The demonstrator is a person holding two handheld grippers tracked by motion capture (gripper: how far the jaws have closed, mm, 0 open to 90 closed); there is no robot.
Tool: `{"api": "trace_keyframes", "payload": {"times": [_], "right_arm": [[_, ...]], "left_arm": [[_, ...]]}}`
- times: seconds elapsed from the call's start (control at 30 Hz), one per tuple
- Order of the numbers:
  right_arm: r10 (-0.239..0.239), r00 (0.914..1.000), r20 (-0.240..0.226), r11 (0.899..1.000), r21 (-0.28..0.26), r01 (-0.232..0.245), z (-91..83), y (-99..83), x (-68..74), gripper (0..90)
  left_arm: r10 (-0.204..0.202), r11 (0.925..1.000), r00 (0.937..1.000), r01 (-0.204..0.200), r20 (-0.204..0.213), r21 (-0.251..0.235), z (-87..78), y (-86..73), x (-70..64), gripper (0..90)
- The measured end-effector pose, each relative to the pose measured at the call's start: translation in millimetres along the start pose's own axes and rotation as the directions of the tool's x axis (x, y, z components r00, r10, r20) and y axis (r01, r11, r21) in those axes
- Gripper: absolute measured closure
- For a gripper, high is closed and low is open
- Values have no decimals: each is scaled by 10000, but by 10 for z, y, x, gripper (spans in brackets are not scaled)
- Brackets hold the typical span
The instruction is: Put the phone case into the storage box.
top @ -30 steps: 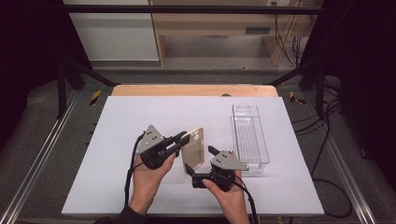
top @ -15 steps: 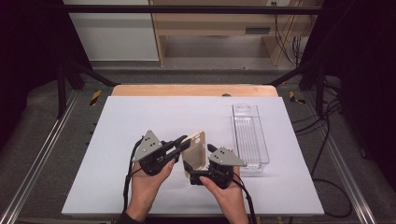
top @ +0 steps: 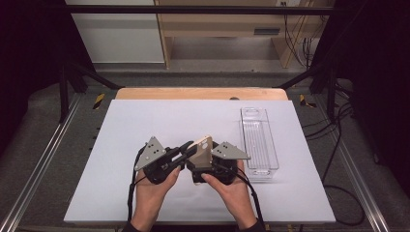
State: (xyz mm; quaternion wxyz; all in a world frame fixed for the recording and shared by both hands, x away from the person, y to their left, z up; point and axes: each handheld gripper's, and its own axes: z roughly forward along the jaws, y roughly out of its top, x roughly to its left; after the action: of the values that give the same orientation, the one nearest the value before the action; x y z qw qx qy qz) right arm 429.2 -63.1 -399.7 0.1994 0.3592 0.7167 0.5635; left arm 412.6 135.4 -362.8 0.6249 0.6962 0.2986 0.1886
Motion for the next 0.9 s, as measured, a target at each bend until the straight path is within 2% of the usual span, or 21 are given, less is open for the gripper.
{"api": "trace_keyframes", "payload": {"times": [0.17, 0.37, 0.6, 0.7, 0.77, 0.9], "right_arm": [[-91, 9999, -124, 10000, -1, 91, 32, 66, 38, 90], [-188, 9998, 14, 9994, 276, 188, 50, 88, 56, 107], [75, 10000, 1, 9989, 462, -75, 33, 133, 81, 117], [40, 10000, 90, 9984, 566, -45, 59, 158, 97, 119], [-5, 9989, 460, 9976, 687, -27, 81, 175, 67, 120], [421, 9967, 692, 9951, 867, -480, 108, 197, -64, 119]], "left_arm": [[-36, 10000, 10000, 36, -54, -80, -8, -4, 20, 793], [-448, 9989, 9990, 448, 8, -163, -8, -18, 67, 793], [-652, 9975, 9979, 652, 17, -276, -40, 2, 72, 791], [-806, 9954, 9967, 798, -120, -527, -89, 10, 103, 783], [-904, 9934, 9954, 879, -311, -742, -170, 36, 136, 768], [-889, 9925, 9936, 825, -691, -899, -301, 38, 196, 745]]}}
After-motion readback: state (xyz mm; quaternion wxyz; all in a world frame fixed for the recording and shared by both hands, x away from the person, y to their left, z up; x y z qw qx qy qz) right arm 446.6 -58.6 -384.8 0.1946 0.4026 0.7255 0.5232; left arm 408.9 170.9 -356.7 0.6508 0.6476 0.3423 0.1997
